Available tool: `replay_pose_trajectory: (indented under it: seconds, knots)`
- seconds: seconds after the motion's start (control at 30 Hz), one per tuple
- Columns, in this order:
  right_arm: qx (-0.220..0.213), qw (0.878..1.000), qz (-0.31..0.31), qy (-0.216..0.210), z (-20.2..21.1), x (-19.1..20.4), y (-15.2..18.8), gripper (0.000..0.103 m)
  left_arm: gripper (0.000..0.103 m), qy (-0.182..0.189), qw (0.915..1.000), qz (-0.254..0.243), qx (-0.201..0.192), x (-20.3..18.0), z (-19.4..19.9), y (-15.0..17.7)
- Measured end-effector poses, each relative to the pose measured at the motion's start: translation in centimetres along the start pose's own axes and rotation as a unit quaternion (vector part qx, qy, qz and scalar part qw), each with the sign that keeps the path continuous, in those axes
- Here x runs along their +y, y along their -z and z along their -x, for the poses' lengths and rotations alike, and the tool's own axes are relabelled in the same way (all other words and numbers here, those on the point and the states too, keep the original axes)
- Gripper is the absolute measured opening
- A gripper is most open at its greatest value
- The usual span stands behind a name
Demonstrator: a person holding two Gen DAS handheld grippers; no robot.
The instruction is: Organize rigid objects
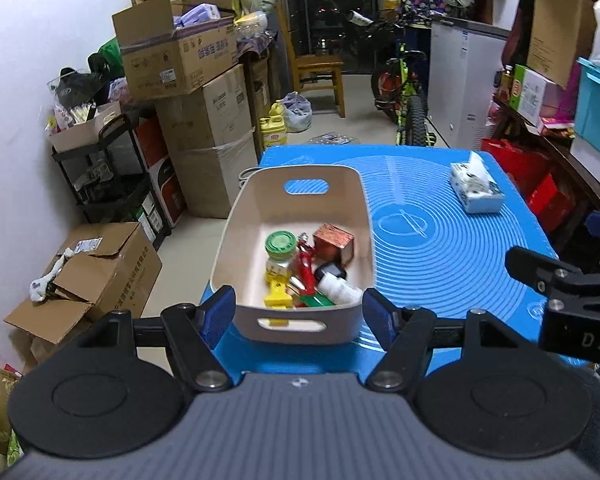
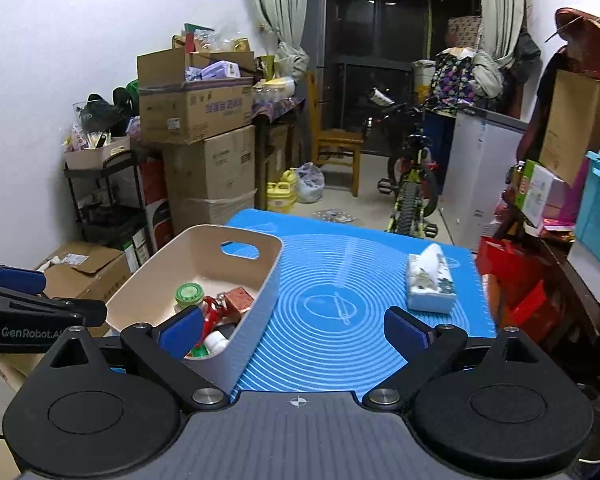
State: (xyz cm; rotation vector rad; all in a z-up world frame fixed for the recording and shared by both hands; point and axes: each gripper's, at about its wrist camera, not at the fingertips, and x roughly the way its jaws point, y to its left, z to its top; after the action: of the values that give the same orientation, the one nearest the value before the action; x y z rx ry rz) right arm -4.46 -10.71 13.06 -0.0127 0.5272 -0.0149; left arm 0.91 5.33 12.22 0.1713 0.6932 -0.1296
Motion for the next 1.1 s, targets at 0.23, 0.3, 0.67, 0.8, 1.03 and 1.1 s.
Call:
replay_pose_trajectory:
  seconds: [0.23,0.3,0.67,0.8,1.03,1.1]
  knots:
    - [-0.005,1.000,-0.006,0.008,3.6,-1.5,2.4,0.097,0.071,0.002,0.9998,-0.011,-0.013,-2.0,2.8,2.2]
    - [-0.006,1.000,-0.006,0.010,4.4,-1.8,3.1,0.097,0.071,0.001,0.9998,-0.014,-0.013,-2.5,3.4,2.8]
    - [0.000,1.000,-0.020,0.011,8.3,-3.4,6.7,0.097,0.072,0.000,0.9999,-0.013,-0.006,-3.6,6.0,6.2]
    - [0.005,1.000,-0.017,0.012,9.3,-3.7,7.7,0.097,0.072,0.004,1.0000,-0.007,-0.002,-3.6,6.5,7.2]
    - [0.015,1.000,-0.012,0.011,10.5,-3.8,9.0,0.097,0.072,0.010,0.9999,-0.005,-0.002,-3.7,7.1,7.7]
    - [0.017,1.000,-0.012,0.010,10.6,-3.8,9.1,0.097,0.072,0.011,0.9999,-0.005,-0.003,-3.7,7.1,7.6]
